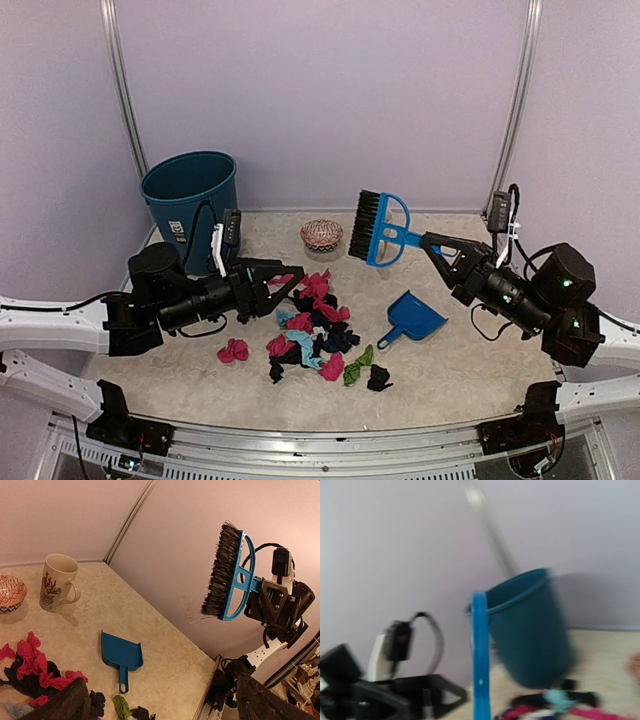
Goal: Sweep away the paper scraps from the table
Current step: Pick up the dustpan from the center of the board.
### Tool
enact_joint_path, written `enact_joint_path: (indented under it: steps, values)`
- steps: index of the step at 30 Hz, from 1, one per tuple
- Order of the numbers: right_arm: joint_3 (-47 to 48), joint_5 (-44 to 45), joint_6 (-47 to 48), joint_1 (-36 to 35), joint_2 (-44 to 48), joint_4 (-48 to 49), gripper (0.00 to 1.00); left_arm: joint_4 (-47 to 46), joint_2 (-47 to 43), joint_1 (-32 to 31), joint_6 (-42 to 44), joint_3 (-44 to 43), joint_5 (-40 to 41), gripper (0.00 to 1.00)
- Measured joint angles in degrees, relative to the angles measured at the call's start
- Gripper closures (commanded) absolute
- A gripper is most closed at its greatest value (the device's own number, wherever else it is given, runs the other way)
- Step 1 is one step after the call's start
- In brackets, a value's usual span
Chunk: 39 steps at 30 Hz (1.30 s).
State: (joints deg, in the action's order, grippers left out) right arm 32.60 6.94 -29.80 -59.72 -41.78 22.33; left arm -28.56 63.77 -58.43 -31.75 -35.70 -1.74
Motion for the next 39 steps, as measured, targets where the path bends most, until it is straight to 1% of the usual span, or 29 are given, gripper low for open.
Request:
enact_joint_path:
  steps: [3,8,9,14,19,23,28,35,39]
  values:
    - [0.0,6.6,1.3,0.2,6.1,-9.0,1.0,4.2,4.2,-0.3,1.2,-4.6,0.7,0.01]
    - [0.2,16.1,2.1,0.3,10.7,-22.6,1.0,12.2,13.9,-2.7,3.7,-14.4,2.4,0.01]
    - [0.3,17.6,2.1,0.3,11.0,-25.1,1.0,14.5,16.7,-3.7,4.5,-17.3,3.1,0.01]
    - [0.6,24.2,2.1,0.3,10.5,-35.6,1.0,22.2,27.0,-7.6,7.1,-26.4,5.7,0.03]
    - [2.2,28.6,1.6,0.5,8.1,-42.6,1.0,31.0,37.6,-10.4,9.1,-36.3,6.8,0.05]
    - [4.2,31.0,1.4,1.5,4.9,-45.8,1.0,37.1,44.4,-11.9,10.8,-43.4,7.9,0.05]
    - [5.8,31.6,1.7,5.1,0.1,-47.3,1.0,43.8,51.5,-13.6,12.3,-51.8,9.5,0.07]
    - [6.6,27.1,4.8,15.4,-2.8,-47.3,1.0,51.6,62.0,-13.7,13.7,-65.0,11.3,0.12]
    - [7.0,23.3,6.2,19.2,-3.3,-46.9,1.0,55.3,66.8,-13.0,14.2,-69.6,11.5,0.18]
